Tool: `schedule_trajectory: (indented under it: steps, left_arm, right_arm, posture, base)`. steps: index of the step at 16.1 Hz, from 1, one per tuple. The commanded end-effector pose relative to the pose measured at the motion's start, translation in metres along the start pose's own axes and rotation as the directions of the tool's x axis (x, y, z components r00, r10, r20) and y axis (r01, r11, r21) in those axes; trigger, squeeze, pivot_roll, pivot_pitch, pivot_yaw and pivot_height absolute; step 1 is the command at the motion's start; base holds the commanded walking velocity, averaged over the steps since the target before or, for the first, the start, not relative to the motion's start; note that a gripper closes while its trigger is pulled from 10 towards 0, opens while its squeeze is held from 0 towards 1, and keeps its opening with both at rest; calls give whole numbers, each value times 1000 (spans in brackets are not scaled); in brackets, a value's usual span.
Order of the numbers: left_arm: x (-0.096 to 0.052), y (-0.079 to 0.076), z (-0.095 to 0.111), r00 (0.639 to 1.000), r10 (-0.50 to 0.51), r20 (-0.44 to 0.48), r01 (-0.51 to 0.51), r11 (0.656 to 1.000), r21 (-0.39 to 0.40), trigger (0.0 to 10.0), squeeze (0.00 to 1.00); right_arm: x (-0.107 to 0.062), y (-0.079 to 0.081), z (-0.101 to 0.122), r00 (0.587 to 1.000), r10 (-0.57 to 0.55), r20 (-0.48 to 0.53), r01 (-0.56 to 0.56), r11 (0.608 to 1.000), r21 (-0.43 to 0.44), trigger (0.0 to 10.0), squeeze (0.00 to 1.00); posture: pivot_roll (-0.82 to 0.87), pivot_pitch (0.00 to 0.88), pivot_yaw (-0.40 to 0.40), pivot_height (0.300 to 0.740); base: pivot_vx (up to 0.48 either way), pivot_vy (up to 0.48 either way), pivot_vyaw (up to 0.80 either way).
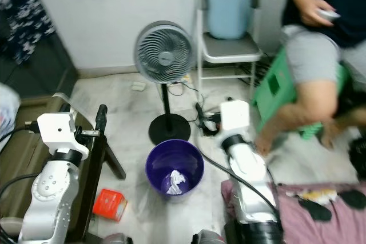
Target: Clean up the room
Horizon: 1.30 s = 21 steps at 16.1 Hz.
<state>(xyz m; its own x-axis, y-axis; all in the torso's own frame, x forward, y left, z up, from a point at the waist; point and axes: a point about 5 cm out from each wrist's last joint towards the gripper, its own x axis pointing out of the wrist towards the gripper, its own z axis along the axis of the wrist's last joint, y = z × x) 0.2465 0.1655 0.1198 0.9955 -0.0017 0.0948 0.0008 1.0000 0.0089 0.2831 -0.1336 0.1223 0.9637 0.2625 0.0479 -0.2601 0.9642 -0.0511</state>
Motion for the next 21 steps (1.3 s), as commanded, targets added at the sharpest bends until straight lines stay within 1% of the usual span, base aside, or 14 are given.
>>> schedule_trajectory:
  steps: [1,2,4,5,7,9,13,14,15,17,18,21]
  left_arm:
    - [1,3,2,1000,15,-4,-15,1000,-2,10000,0]
    - [0,3,1,1000,22,-5,-22,1000,-10,10000,0]
    - [-5,0,1,1000,18,-7,-18,999,-42,10000,0]
    - [-7,0,0,1000,25,-9,-25,999,-36,10000,0]
    - [-12,9,-1,997,82,-8,-82,997,-1,10000,0]
    - [-22,15,-2,993,116,-17,-116,993,12,10000,0]
    - [-50,25,-8,983,169,-64,-168,985,35,10000,0]
    - [-52,25,-7,982,178,-64,-176,984,36,10000,0]
    - [-51,24,-6,982,177,-62,-175,984,36,10000,0]
    - [-46,19,-5,985,163,-54,-162,986,24,10000,0]
    - [-41,14,-4,988,141,-55,-140,990,14,10000,0]
    - [-42,11,-3,991,118,-57,-119,993,-1,10000,0]
  right_arm:
    - [7,12,8,999,47,26,-48,999,4,10000,0]
    - [8,14,8,998,58,27,-58,998,4,10000,0]
    - [15,22,7,997,81,21,-81,997,8,10000,0]
    - [17,24,7,996,85,20,-85,996,8,10000,0]
    - [23,25,10,994,99,34,-99,995,-4,10000,0]
    - [18,23,9,996,88,30,-88,996,-6,10000,0]
    - [4,11,0,997,77,-11,-77,997,-13,10000,0]
    - [3,14,-1,994,107,-18,-107,994,-20,10000,0]
    - [3,16,-1,994,112,-18,-113,993,-20,10000,0]
    - [7,21,2,992,124,-9,-124,992,-8,10000,0]
    - [7,25,4,992,127,-1,-127,992,4,10000,0]
    - [6,26,5,993,120,2,-120,993,9,10000,0]
  posture:
    - [-116,0,38,740]
    - [-112,0,36,740]
    - [-86,0,16,740]
    - [-84,0,13,740]
    - [-89,0,15,740]
    - [-89,0,13,740]
    - [-75,0,-12,740]
    - [-70,0,-17,740]
    - [-70,0,-17,740]
    - [-78,4,-9,740]
    - [-79,8,-3,740]
    - [-79,14,1,740]
  base:
    - [0,0,800]
    - [0,0,800]
    - [0,0,800]
    - [0,0,800]
    - [0,0,800]
    - [0,0,800]
    - [0,0,800]
    - [0,0,800]
    - [0,0,800]
    - [0,0,800]
    - [0,0,800]
    - [0,0,800]
